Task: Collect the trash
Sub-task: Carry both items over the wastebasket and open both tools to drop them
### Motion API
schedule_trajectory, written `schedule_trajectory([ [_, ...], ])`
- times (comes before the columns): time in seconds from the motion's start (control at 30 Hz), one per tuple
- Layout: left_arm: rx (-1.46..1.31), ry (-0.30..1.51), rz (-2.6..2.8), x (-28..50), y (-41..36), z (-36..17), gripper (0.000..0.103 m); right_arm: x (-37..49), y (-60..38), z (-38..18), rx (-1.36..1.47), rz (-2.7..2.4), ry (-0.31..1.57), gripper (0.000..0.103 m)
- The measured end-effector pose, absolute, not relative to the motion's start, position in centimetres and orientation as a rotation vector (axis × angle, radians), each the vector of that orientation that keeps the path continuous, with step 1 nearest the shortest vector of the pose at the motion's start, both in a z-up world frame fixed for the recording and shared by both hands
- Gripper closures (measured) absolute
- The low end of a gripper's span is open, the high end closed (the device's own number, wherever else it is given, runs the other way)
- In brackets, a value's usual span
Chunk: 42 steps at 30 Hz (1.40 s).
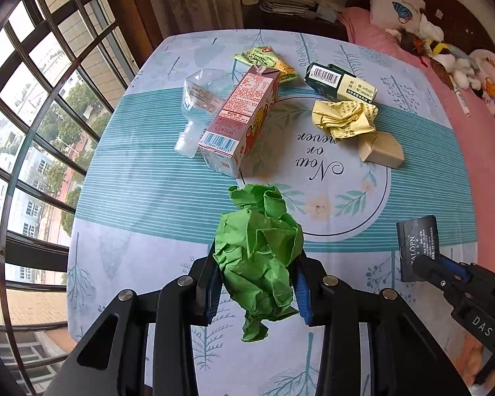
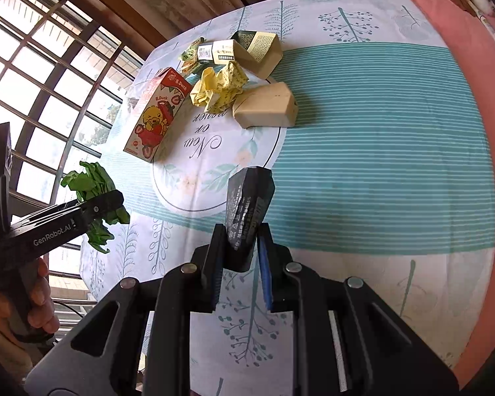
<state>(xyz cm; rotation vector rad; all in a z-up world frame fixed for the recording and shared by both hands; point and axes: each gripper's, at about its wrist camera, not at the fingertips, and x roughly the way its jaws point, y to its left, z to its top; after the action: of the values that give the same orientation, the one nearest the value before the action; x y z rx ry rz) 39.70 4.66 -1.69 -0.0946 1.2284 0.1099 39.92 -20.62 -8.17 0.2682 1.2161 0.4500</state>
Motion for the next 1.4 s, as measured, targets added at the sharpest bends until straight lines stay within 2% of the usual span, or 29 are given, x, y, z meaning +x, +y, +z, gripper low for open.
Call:
schedule_trajectory([
  [0.43,0.097,0.970,-0.142,23.6,9.7,3.5,0.066,25.1,-15.2,-4.7,0.289,0.311,1.153,0.087],
  [0.77,0.162,0.983,-0.308,13.1,12.1,1.7,0.066,13.3,-10.5,-4.8,0.276,0.237,1.157,0.087],
  [1.1,0.123,1.145,-0.371,8.6,10.4,-5.5,0.066,6.5,-8.8,-9.2,0.216,0.216,1.271,0.087],
  [1.23,0.120,1.225,-0.359,7.7,8.8,-10.7,0.066,4.6,-9.0,-13.7,0.242,0.208,1.345,0.087],
  [1.4,0.111,1.292,-0.324,7.0,7.4,-19.1,0.066,2.7,-9.8,-22.0,0.289,0.182,1.440,0.086],
])
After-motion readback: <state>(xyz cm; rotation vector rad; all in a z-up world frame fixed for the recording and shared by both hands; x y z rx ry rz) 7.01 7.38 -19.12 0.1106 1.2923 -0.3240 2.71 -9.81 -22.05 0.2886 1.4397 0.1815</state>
